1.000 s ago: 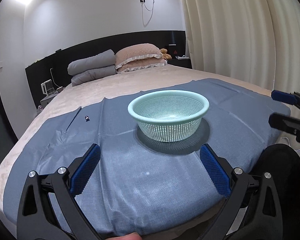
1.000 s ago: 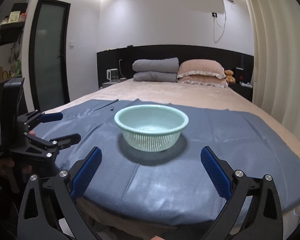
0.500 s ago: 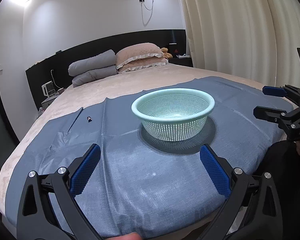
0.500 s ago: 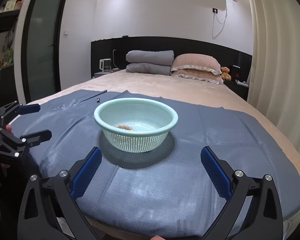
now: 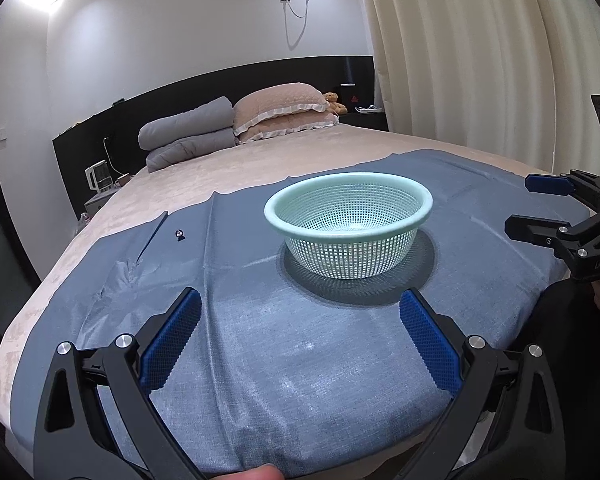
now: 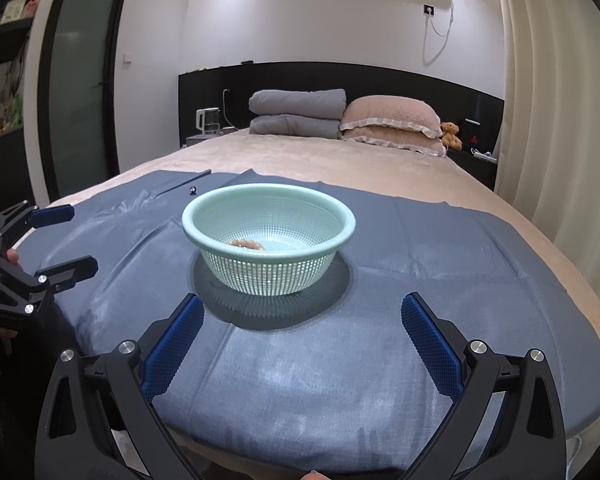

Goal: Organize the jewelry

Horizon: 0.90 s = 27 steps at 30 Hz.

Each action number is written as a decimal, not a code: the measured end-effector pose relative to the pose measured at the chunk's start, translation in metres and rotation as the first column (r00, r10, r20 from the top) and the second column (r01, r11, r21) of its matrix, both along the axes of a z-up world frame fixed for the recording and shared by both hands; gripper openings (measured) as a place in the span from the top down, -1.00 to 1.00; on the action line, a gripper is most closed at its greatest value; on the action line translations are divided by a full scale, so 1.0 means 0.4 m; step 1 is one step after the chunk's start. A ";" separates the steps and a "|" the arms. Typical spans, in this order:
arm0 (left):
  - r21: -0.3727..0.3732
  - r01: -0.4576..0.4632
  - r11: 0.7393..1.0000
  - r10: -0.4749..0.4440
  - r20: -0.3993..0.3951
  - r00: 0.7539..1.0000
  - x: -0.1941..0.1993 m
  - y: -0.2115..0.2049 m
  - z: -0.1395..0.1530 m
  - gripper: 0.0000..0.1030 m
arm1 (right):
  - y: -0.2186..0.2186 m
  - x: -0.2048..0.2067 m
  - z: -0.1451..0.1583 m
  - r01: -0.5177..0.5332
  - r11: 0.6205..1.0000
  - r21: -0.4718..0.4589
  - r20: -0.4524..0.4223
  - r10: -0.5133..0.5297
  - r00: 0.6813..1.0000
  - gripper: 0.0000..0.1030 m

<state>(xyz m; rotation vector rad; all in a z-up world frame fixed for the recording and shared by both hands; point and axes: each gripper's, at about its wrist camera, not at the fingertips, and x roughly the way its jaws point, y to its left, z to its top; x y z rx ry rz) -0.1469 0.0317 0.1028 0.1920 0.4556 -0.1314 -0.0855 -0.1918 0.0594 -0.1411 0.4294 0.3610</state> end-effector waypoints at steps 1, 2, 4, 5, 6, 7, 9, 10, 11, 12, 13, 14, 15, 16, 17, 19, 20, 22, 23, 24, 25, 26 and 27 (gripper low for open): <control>0.003 0.001 1.000 -0.001 0.002 1.000 0.000 -0.001 -0.001 -0.89 | -0.001 0.000 0.000 -0.003 1.000 0.004 -0.002 0.003 1.000 -0.85; 0.004 0.003 1.000 -0.003 0.000 1.000 0.001 -0.001 -0.002 -0.89 | -0.002 0.001 0.000 -0.004 1.000 0.008 -0.005 0.004 1.000 -0.85; 0.004 0.003 1.000 -0.003 -0.006 1.000 0.003 0.000 -0.005 -0.89 | -0.004 0.006 -0.001 -0.001 1.000 0.013 -0.011 0.001 1.000 -0.85; 0.004 0.002 1.000 -0.002 -0.009 1.000 0.007 0.001 -0.006 -0.89 | -0.005 0.006 -0.001 0.000 1.000 0.014 -0.012 0.000 1.000 -0.85; 0.003 0.002 1.000 -0.002 -0.013 1.000 0.008 0.002 -0.007 -0.89 | -0.006 0.007 -0.001 0.001 1.000 0.014 -0.013 -0.001 1.000 -0.85; 0.001 0.001 1.000 -0.001 -0.016 1.000 0.010 0.002 -0.008 -0.89 | -0.005 0.007 -0.001 0.002 1.000 0.013 -0.013 -0.002 1.000 -0.85; -0.001 -0.002 1.000 0.002 -0.019 1.000 0.012 0.004 -0.009 -0.89 | -0.004 0.007 0.000 0.002 1.000 0.011 -0.013 -0.002 1.000 -0.85; 0.000 -0.003 1.000 0.003 -0.018 1.000 0.012 0.004 -0.009 -0.89 | -0.004 0.007 0.000 0.002 1.000 0.011 -0.012 -0.002 1.000 -0.85; 0.002 -0.004 1.000 0.004 -0.015 1.000 0.011 0.004 -0.009 -0.89 | -0.004 0.007 0.000 0.002 1.000 0.011 -0.012 -0.002 1.000 -0.85; 0.006 -0.002 1.000 0.002 -0.011 1.000 0.009 0.002 -0.009 -0.89 | -0.004 0.007 0.000 0.001 1.000 0.011 -0.013 -0.001 1.000 -0.85; 0.012 -0.003 1.000 0.003 -0.005 1.000 0.008 -0.002 -0.008 -0.89 | -0.004 0.007 -0.001 0.002 1.000 0.011 -0.014 -0.002 1.000 -0.85; 0.019 -0.001 1.000 0.001 0.000 1.000 0.005 -0.006 -0.008 -0.89 | -0.005 0.008 0.000 0.002 1.000 0.010 -0.014 -0.002 1.000 -0.85; 0.025 0.004 1.000 -0.004 0.005 1.000 0.002 -0.010 -0.008 -0.89 | -0.004 0.008 -0.001 0.002 1.000 0.010 -0.014 -0.002 1.000 -0.85; 0.033 0.003 0.999 -0.003 0.009 1.000 0.000 -0.014 -0.009 -0.89 | -0.005 0.008 -0.001 0.002 1.000 0.011 -0.015 -0.002 1.000 -0.85; 0.038 0.005 0.999 -0.005 0.011 1.000 -0.001 -0.017 -0.009 -0.89 | -0.005 0.008 -0.001 0.003 1.000 0.011 -0.015 -0.003 1.000 -0.85; 0.042 0.007 0.999 -0.007 0.014 1.000 -0.004 -0.019 -0.010 -0.89 | -0.005 0.007 -0.001 0.003 1.000 0.012 -0.017 -0.002 1.000 -0.85; 0.039 0.006 0.999 -0.007 0.016 1.000 -0.005 -0.018 -0.009 -0.89 | -0.005 0.007 -0.001 0.003 1.000 0.012 -0.017 -0.003 1.000 -0.85; 0.030 0.005 1.000 -0.006 0.015 1.000 -0.005 -0.014 -0.007 -0.89 | -0.003 0.007 -0.002 0.003 1.000 0.013 -0.017 -0.003 1.000 -0.85; 0.024 0.006 1.000 -0.006 0.013 1.000 -0.004 -0.011 -0.007 -0.89 | -0.002 0.007 -0.002 0.003 1.000 0.014 -0.017 -0.003 1.000 -0.85; 0.020 0.006 1.000 -0.006 0.011 1.000 -0.003 -0.009 -0.007 -0.89 | -0.002 0.007 -0.002 0.003 1.000 0.013 -0.017 -0.003 1.000 -0.85; 0.018 0.003 1.000 -0.003 0.008 1.000 -0.002 -0.010 -0.009 -0.89 | -0.002 0.007 -0.002 0.003 1.000 0.013 -0.017 -0.003 1.000 -0.85; 0.017 0.002 1.000 -0.002 0.006 1.000 -0.001 -0.010 -0.009 -0.89 | -0.003 0.007 -0.002 0.002 1.000 0.013 -0.018 -0.002 1.000 -0.85; 0.017 0.001 1.000 -0.002 0.005 1.000 0.000 -0.009 -0.010 -0.89 | -0.002 0.008 -0.002 0.003 1.000 0.012 -0.018 -0.002 1.000 -0.85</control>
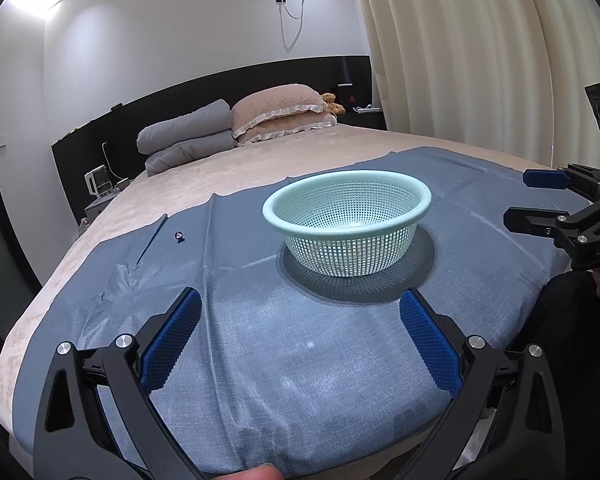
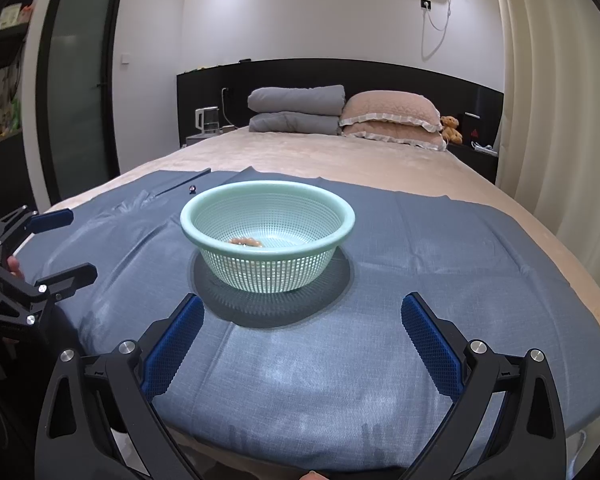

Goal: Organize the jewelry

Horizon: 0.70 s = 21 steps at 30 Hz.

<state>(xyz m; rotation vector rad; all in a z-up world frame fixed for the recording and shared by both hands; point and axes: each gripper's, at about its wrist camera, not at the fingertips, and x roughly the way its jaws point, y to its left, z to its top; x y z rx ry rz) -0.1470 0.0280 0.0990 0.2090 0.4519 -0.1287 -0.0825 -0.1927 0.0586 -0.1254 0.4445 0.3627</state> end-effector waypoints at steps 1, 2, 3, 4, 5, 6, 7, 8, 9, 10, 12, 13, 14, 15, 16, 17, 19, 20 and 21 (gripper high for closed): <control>0.000 -0.001 1.000 0.001 0.000 1.000 0.001 0.002 0.001 -0.89 | 0.000 0.001 0.000 0.000 1.000 -0.001 0.000 0.000 1.000 -0.85; -0.001 -0.003 1.000 0.003 0.001 1.000 0.000 0.003 0.001 -0.89 | 0.000 0.000 0.000 0.001 1.000 -0.001 0.001 -0.001 1.000 -0.85; -0.003 -0.006 1.000 0.006 0.002 1.000 -0.001 0.004 0.001 -0.89 | 0.000 0.001 0.000 0.001 1.000 -0.001 0.001 -0.001 1.000 -0.85; -0.005 -0.008 1.000 0.008 0.002 1.000 0.001 0.005 0.002 -0.89 | -0.001 0.000 0.000 0.000 1.000 -0.001 0.003 0.000 1.000 -0.85; -0.008 -0.011 1.000 0.011 0.002 1.000 0.002 0.008 0.002 -0.89 | 0.001 0.000 0.000 0.000 1.000 -0.002 0.003 0.000 1.000 -0.85; -0.010 -0.015 1.000 0.015 0.003 1.000 0.002 0.009 0.002 -0.89 | 0.000 0.000 -0.001 0.001 1.000 -0.003 0.004 -0.001 1.000 -0.85; -0.011 -0.018 1.000 0.018 0.002 1.000 0.002 0.009 0.003 -0.89 | 0.000 0.000 -0.001 0.000 1.000 -0.003 0.003 0.000 1.000 -0.85; -0.012 -0.020 1.000 0.020 0.001 1.000 0.003 0.010 0.003 -0.89 | 0.000 0.000 -0.001 0.000 1.000 -0.002 0.002 0.000 1.000 -0.85; -0.013 -0.022 1.000 0.022 0.001 1.000 0.003 0.010 0.002 -0.89 | 0.000 -0.001 -0.001 0.001 1.000 -0.002 0.001 -0.001 1.000 -0.85; -0.014 -0.025 1.000 0.025 0.001 1.000 0.003 0.009 0.003 -0.89 | 0.000 -0.001 -0.002 0.001 1.000 -0.001 0.000 -0.001 1.000 -0.85; -0.016 -0.030 0.999 0.030 0.000 1.000 0.004 0.011 0.003 -0.89 | -0.002 -0.002 -0.002 0.003 1.000 0.001 0.000 -0.003 1.000 -0.85; -0.018 -0.032 0.999 0.031 -0.001 1.000 0.005 0.012 0.003 -0.89 | -0.002 -0.002 -0.002 0.004 1.000 0.002 0.000 -0.004 1.000 -0.85; -0.019 -0.032 0.999 0.032 -0.001 0.999 0.005 0.012 0.003 -0.89 | -0.003 -0.001 -0.002 0.003 1.000 0.003 -0.001 -0.003 1.000 -0.85; -0.020 -0.032 0.999 0.032 -0.001 0.999 0.005 0.011 0.003 -0.89 | -0.004 -0.001 -0.003 0.005 1.000 0.003 -0.002 -0.005 1.000 -0.85; -0.020 -0.033 0.999 0.033 -0.001 0.999 0.007 0.013 0.004 -0.89 | -0.005 -0.001 -0.003 0.005 1.000 0.002 -0.002 -0.005 1.000 -0.85; -0.020 -0.033 0.999 0.033 -0.001 0.999 0.007 0.013 0.004 -0.89 | -0.004 0.000 -0.003 0.004 1.000 0.002 -0.002 -0.004 1.000 -0.85; -0.020 -0.033 0.999 0.033 -0.001 0.999 0.007 0.013 0.004 -0.89 | -0.004 0.000 -0.003 0.005 1.000 0.001 -0.001 -0.005 1.000 -0.85; -0.021 -0.033 0.999 0.033 -0.002 0.999 0.007 0.014 0.003 -0.89 | -0.004 0.000 -0.003 0.004 1.000 0.002 -0.002 -0.004 1.000 -0.85; -0.022 -0.034 0.999 0.034 -0.003 0.999 0.007 0.014 0.004 -0.89 | -0.003 0.000 -0.003 0.005 1.000 0.002 -0.002 -0.005 1.000 -0.85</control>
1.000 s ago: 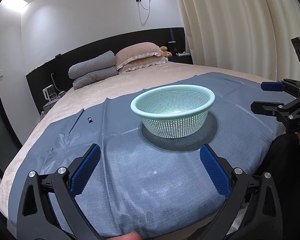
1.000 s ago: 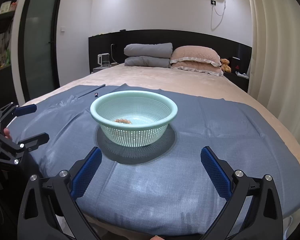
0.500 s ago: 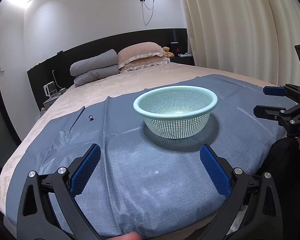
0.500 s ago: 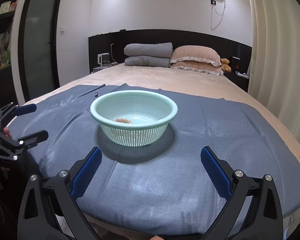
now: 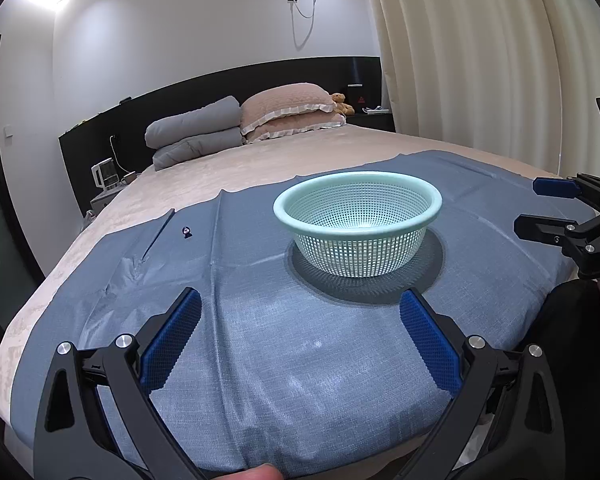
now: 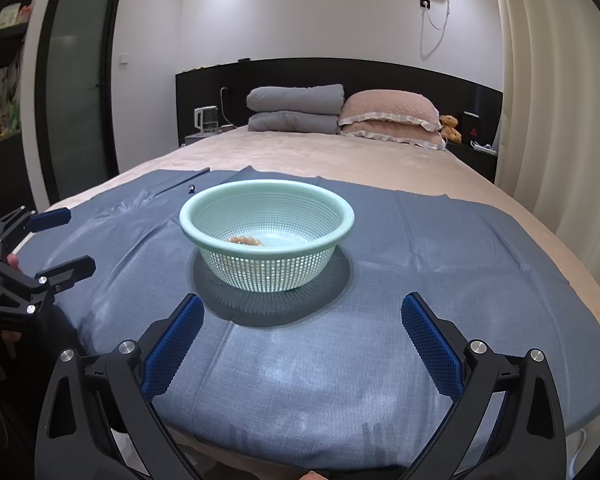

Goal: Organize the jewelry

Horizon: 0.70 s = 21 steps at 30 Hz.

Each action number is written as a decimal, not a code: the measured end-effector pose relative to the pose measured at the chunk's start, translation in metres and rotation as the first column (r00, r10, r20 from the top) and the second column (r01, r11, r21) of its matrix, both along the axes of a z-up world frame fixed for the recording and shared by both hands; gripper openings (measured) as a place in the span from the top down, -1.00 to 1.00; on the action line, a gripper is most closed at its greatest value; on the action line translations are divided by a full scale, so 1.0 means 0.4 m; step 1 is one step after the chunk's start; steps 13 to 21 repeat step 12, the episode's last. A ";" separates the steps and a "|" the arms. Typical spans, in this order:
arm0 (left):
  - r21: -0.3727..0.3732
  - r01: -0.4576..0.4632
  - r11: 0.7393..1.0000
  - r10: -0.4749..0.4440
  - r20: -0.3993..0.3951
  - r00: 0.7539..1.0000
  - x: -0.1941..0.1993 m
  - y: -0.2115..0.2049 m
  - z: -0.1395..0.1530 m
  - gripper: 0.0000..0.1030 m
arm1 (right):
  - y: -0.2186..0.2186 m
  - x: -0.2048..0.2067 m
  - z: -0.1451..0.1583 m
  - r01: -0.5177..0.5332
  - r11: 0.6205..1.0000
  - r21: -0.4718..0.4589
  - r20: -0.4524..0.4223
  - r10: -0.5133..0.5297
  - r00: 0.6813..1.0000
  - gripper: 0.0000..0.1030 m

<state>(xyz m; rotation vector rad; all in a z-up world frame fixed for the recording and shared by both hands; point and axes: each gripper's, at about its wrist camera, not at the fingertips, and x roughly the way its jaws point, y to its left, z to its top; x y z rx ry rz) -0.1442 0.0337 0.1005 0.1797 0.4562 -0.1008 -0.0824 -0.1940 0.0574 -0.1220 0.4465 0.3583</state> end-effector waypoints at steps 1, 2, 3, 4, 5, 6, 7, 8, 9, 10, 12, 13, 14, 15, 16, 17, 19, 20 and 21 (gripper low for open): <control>-0.001 -0.001 1.000 0.001 -0.001 1.000 0.001 0.000 0.000 -0.89 | -0.001 0.000 0.000 0.000 1.000 -0.001 -0.001 0.000 1.000 -0.85; -0.003 -0.003 1.000 0.003 -0.003 1.000 0.002 0.002 -0.001 -0.89 | 0.001 0.000 -0.002 0.001 1.000 -0.001 -0.001 -0.001 1.000 -0.85; -0.002 -0.011 1.000 0.011 -0.004 1.000 0.003 0.002 -0.001 -0.89 | -0.001 0.000 -0.002 0.000 1.000 -0.001 -0.002 0.000 1.000 -0.85; -0.001 -0.022 1.000 0.022 -0.005 1.000 0.003 0.003 -0.002 -0.89 | -0.002 -0.001 -0.002 0.000 1.000 -0.001 -0.001 0.000 1.000 -0.85; -0.003 -0.029 1.000 0.029 -0.005 1.000 0.004 0.004 -0.002 -0.89 | -0.001 0.000 -0.001 0.000 1.000 -0.002 -0.001 0.000 1.000 -0.85; -0.005 -0.032 0.999 0.032 -0.005 0.999 0.004 0.005 -0.002 -0.89 | -0.001 0.001 -0.001 0.000 1.000 -0.002 -0.001 0.000 1.000 -0.85; -0.008 -0.034 0.999 0.034 -0.003 0.999 0.003 0.006 -0.001 -0.89 | -0.001 0.001 -0.002 0.001 1.000 -0.002 -0.002 -0.001 1.000 -0.85; -0.011 -0.031 0.999 0.031 0.000 1.000 0.000 0.006 -0.001 -0.89 | -0.001 0.000 -0.002 0.000 1.000 -0.001 -0.002 0.000 1.000 -0.85; -0.010 -0.029 1.000 0.029 0.004 1.000 -0.001 0.005 0.000 -0.89 | 0.000 0.000 -0.001 0.000 1.000 -0.001 -0.001 0.000 1.000 -0.85; -0.005 -0.032 0.999 0.032 0.006 0.999 -0.001 0.004 0.001 -0.89 | -0.001 0.000 -0.002 0.000 1.000 -0.001 -0.001 0.000 1.000 -0.85; 0.001 -0.032 0.999 0.032 0.005 0.999 -0.001 0.001 0.001 -0.89 | -0.001 0.000 -0.001 0.001 1.000 -0.001 -0.001 -0.001 1.000 -0.85; 0.001 -0.032 0.999 0.032 0.005 0.999 -0.001 0.001 0.001 -0.89 | -0.001 0.000 -0.001 0.001 1.000 -0.001 -0.001 -0.001 1.000 -0.85; 0.001 -0.032 0.999 0.032 0.005 0.999 -0.001 0.001 0.001 -0.89 | -0.001 0.000 -0.001 0.001 1.000 -0.001 -0.001 -0.001 1.000 -0.85; 0.001 -0.032 0.999 0.032 0.005 0.999 -0.001 0.001 0.001 -0.89 | -0.001 0.000 -0.001 0.001 1.000 -0.001 -0.001 -0.001 1.000 -0.85; 0.001 -0.032 0.999 0.032 0.005 0.999 -0.001 0.001 0.001 -0.89 | -0.001 0.000 -0.001 0.001 1.000 -0.001 -0.001 -0.001 1.000 -0.85; 0.001 -0.032 0.999 0.032 0.005 0.999 -0.001 0.001 0.001 -0.89 | -0.001 0.000 -0.001 0.001 1.000 -0.001 -0.001 -0.001 1.000 -0.85; 0.001 -0.032 0.999 0.032 0.005 0.999 -0.001 0.001 0.001 -0.89 | -0.001 0.000 -0.001 0.001 1.000 -0.001 -0.001 -0.001 1.000 -0.85; 0.001 -0.032 0.999 0.032 0.005 0.999 -0.001 0.001 0.001 -0.89 | -0.001 0.000 -0.001 0.001 1.000 -0.001 -0.001 -0.001 1.000 -0.85; 0.001 -0.032 0.999 0.032 0.005 0.999 -0.001 0.001 0.001 -0.89 | -0.001 0.000 -0.001 0.001 1.000 -0.001 -0.001 -0.001 1.000 -0.85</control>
